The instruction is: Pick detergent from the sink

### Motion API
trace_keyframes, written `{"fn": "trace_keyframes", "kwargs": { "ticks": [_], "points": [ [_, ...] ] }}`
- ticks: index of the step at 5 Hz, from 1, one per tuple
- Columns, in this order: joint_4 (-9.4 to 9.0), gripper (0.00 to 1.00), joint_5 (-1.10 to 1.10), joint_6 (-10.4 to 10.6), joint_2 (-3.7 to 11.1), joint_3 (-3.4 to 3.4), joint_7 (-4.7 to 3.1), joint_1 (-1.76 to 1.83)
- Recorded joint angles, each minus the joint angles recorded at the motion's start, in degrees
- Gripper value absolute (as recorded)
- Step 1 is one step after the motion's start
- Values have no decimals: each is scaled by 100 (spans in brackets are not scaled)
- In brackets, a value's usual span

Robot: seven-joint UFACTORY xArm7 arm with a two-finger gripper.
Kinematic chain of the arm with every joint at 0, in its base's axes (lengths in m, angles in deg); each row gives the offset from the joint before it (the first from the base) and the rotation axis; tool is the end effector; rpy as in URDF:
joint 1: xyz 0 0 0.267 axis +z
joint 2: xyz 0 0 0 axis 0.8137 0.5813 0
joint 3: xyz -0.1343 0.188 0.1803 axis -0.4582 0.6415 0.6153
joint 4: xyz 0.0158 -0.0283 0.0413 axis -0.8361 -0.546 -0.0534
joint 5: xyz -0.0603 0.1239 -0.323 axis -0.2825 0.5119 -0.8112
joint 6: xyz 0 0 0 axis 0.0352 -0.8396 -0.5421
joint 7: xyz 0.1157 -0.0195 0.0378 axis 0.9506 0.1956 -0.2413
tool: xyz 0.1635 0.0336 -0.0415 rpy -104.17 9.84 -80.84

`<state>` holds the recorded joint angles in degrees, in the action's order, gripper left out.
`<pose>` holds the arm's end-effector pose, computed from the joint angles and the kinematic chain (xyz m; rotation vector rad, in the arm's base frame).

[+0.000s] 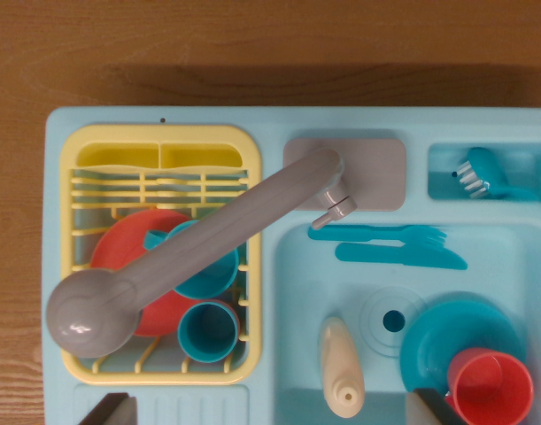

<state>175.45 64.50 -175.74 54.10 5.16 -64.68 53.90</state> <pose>0.4789 0.0140 0.3390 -3.1104 0.0243 0.0434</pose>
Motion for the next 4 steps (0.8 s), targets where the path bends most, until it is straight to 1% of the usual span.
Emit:
{"fn": "trace_keyframes", "kwargs": {
  "ticks": [1,2,3,4],
  "points": [
    [0,0,0,0,0,0,0,0],
    [-125,0,1,115,16,-13,-42,-8],
    [-125,0,1,115,16,-13,-42,-8],
    [-278,0,3,254,35,-29,-94,-19]
  ]
}}
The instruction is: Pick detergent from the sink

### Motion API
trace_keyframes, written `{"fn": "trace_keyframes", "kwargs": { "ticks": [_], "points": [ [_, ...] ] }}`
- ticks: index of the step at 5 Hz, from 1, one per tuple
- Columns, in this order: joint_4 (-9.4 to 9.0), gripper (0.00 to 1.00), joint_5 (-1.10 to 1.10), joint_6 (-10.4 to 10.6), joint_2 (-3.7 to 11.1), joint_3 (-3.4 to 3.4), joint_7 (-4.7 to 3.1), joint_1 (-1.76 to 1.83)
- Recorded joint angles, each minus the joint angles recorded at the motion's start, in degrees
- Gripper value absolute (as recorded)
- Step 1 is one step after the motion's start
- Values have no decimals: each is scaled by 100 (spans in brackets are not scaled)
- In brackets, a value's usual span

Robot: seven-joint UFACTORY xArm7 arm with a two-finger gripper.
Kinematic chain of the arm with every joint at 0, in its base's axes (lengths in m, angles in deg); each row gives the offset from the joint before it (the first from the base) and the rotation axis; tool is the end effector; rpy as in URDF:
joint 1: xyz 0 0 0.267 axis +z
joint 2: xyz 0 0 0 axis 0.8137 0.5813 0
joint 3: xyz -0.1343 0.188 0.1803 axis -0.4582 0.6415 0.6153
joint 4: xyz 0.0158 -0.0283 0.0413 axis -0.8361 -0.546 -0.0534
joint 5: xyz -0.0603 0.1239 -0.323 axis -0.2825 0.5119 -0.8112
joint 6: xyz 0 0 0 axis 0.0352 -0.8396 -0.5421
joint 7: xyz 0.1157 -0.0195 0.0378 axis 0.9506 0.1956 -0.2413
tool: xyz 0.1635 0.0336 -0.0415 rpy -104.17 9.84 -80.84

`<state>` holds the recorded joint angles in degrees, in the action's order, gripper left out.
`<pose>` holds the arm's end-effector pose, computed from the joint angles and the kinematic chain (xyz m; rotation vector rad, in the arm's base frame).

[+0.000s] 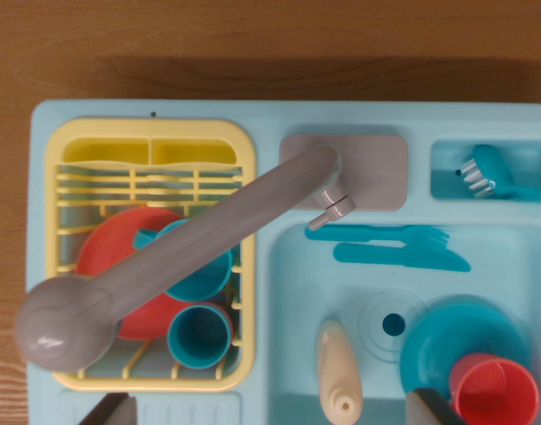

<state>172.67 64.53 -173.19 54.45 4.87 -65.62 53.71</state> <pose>0.4804 0.0100 0.3189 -3.1096 0.0142 0.0585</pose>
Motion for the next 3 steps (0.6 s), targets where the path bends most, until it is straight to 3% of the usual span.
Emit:
{"fn": "trace_keyframes", "kwargs": {
  "ticks": [1,2,3],
  "points": [
    [0,0,0,0,0,0,0,0],
    [-190,0,2,173,24,-20,-64,-13],
    [-190,0,2,173,24,-20,-64,-13]
  ]
}}
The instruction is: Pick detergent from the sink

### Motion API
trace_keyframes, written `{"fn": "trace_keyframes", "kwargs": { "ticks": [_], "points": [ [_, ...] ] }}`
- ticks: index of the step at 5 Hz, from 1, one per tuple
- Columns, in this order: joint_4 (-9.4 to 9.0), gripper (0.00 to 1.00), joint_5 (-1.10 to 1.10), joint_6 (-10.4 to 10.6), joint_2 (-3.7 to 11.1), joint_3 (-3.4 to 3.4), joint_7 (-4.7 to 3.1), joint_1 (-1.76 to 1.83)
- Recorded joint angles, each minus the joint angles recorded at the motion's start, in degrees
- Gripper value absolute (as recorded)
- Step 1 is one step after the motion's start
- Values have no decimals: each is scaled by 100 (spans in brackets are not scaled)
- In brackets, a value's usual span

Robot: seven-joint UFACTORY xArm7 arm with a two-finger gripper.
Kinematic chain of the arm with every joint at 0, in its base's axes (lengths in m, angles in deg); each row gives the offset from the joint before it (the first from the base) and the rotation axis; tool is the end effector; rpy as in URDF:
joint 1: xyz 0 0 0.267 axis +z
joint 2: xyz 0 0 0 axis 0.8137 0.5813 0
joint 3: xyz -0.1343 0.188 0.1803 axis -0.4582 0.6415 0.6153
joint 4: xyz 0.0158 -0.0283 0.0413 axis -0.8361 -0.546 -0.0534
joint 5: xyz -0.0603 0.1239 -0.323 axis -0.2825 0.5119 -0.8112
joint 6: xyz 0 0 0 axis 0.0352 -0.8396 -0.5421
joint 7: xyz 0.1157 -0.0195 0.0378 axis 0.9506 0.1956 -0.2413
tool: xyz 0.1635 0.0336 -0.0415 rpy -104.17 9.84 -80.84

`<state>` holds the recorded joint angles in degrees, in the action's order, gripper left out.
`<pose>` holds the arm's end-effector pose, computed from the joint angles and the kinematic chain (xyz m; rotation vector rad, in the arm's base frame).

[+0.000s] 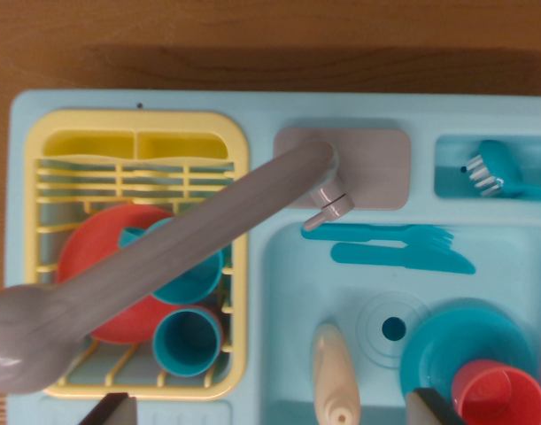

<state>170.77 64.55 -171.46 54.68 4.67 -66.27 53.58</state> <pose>0.4807 0.0073 0.3052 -3.1090 0.0073 0.0690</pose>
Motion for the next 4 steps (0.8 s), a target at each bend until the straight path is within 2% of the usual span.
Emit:
{"fn": "trace_keyframes", "kwargs": {
  "ticks": [1,2,3,4],
  "points": [
    [-216,0,2,197,27,-22,-73,-14],
    [-216,0,2,197,27,-22,-73,-14],
    [-455,0,5,416,57,-47,-154,-30],
    [-455,0,5,416,57,-47,-154,-30]
  ]
}}
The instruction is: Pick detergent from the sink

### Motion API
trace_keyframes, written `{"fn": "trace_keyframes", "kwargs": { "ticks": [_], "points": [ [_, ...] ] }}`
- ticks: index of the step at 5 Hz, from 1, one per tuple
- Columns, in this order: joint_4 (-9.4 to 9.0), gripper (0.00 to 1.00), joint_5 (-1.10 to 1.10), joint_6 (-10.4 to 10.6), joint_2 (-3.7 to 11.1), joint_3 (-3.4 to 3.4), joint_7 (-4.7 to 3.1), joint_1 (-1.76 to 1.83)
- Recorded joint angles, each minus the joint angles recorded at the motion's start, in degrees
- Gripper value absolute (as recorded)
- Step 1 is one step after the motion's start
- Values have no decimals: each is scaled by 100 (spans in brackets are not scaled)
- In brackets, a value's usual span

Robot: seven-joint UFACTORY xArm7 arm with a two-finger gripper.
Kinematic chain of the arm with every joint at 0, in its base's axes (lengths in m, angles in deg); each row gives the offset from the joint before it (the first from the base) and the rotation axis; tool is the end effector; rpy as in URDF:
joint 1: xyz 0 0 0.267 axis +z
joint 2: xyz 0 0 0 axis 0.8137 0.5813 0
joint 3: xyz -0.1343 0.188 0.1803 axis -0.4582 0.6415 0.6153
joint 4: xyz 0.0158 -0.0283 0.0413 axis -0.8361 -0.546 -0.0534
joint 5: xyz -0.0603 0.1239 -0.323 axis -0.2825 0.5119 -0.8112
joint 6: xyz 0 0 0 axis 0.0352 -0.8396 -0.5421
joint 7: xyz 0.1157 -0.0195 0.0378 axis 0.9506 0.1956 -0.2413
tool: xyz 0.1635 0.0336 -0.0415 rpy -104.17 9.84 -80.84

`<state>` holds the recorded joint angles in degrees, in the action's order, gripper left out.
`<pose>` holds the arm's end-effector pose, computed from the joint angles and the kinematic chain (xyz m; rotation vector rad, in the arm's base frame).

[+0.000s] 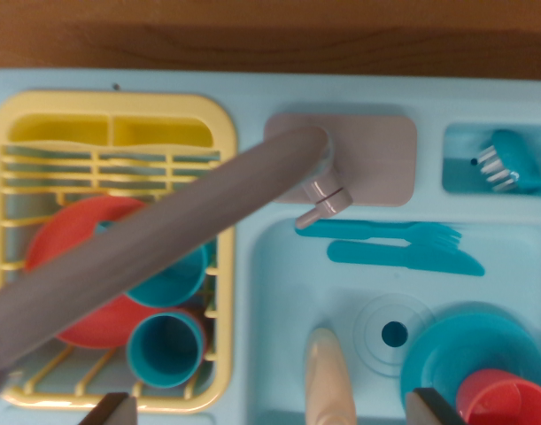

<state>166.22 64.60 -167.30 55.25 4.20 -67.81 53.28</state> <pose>0.4794 0.0008 0.2721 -3.1070 -0.0094 0.0940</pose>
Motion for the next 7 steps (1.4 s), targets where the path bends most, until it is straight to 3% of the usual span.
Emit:
{"fn": "trace_keyframes", "kwargs": {
  "ticks": [1,2,3,4,5,6,7],
  "points": [
    [-247,0,3,225,31,-26,-84,-17],
    [-247,0,3,225,31,-26,-84,-17],
    [-515,0,5,470,64,-53,-174,-34],
    [-515,0,5,470,64,-53,-174,-34],
    [-772,0,8,705,97,-80,-261,-52],
    [-772,0,8,705,97,-80,-261,-52],
    [-1046,0,11,955,131,-109,-354,-70]
  ]
}}
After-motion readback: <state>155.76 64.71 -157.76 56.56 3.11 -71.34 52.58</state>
